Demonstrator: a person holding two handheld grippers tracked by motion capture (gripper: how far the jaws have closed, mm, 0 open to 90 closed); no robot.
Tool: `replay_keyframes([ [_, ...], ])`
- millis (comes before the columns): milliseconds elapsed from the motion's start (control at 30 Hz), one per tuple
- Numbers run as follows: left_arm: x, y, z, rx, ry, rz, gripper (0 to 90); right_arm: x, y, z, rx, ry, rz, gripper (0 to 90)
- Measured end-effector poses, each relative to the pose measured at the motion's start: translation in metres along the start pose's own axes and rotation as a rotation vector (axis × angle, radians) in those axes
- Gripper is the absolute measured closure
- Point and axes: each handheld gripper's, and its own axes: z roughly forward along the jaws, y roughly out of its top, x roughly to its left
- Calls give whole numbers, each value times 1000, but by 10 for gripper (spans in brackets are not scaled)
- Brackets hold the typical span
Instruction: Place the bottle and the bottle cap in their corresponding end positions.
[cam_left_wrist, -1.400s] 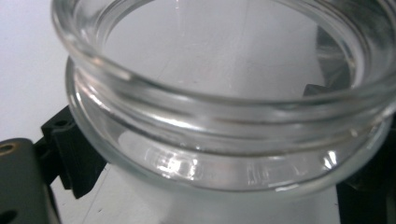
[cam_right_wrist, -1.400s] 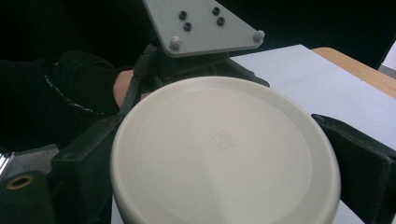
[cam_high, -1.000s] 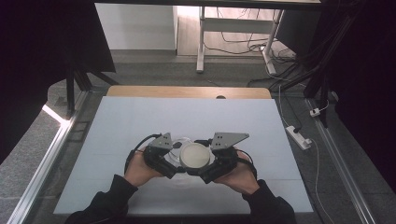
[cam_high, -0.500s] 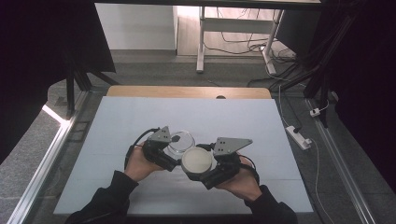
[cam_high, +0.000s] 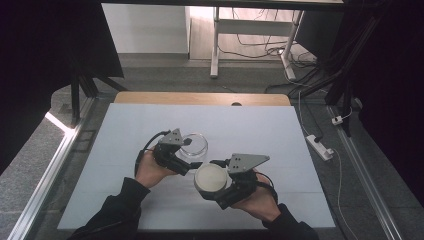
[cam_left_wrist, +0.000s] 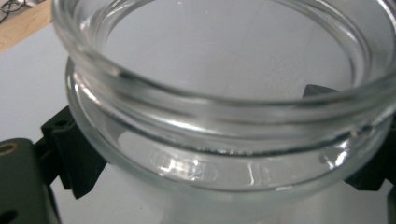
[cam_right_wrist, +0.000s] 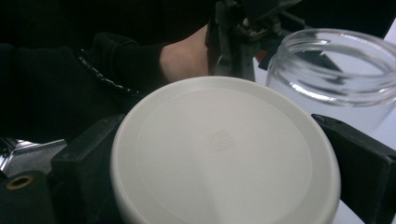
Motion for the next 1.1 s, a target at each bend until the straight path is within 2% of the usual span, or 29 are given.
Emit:
replay_keyframes([
  [600,15,10,7,-22,30,-6,77,5,-17,5,15,-3,4,71],
  [1100,31,14,25,-27,53,-18,77,1,-34,21,30,-9,13,72],
])
